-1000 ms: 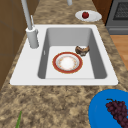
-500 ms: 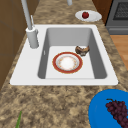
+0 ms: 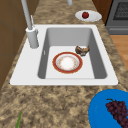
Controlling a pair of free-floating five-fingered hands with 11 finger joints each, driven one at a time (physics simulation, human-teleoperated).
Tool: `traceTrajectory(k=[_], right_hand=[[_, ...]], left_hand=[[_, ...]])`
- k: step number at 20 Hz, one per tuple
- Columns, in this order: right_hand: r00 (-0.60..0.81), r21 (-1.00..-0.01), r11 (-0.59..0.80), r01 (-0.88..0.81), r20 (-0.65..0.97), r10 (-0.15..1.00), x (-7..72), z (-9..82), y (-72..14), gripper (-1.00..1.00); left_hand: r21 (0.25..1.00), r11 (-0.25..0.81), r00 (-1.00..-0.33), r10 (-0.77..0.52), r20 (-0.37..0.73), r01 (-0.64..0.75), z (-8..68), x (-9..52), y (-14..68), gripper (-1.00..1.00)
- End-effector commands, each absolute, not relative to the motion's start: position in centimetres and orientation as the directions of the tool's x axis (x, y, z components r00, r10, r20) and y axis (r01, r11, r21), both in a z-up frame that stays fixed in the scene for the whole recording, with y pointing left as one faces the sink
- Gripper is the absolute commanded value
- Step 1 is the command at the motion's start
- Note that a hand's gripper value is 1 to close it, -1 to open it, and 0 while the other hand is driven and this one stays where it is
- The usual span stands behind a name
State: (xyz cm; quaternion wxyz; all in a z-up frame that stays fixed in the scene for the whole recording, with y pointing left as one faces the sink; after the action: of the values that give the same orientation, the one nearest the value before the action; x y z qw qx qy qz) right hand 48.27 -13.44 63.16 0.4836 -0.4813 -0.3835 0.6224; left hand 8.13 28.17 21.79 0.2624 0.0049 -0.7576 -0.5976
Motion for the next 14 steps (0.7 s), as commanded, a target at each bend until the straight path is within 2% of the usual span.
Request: traceTrajectory(k=[1,4,14], right_hand=[[-0.093,-0.954,-0.166,-0.249,-0.147,0.985,48.3,64.8,-14.3,1.00],[-0.099,-0.954,-0.139,-0.264,-0.116,0.988,48.0,65.9,-14.7,1.00],[-0.082,-0.964,-0.089,-0.249,-0.070,0.994,39.8,68.9,-14.7,1.00]], left_hand=[[0.908,0.286,-0.862,-0.321,0.392,0.306,21.8,8.1,28.2,0.00],[0.908,0.286,-0.862,-0.321,0.392,0.306,21.8,8.1,28.2,0.00],[0.908,0.286,-0.862,-0.321,0.392,0.306,21.8,8.1,28.2,0.00]])
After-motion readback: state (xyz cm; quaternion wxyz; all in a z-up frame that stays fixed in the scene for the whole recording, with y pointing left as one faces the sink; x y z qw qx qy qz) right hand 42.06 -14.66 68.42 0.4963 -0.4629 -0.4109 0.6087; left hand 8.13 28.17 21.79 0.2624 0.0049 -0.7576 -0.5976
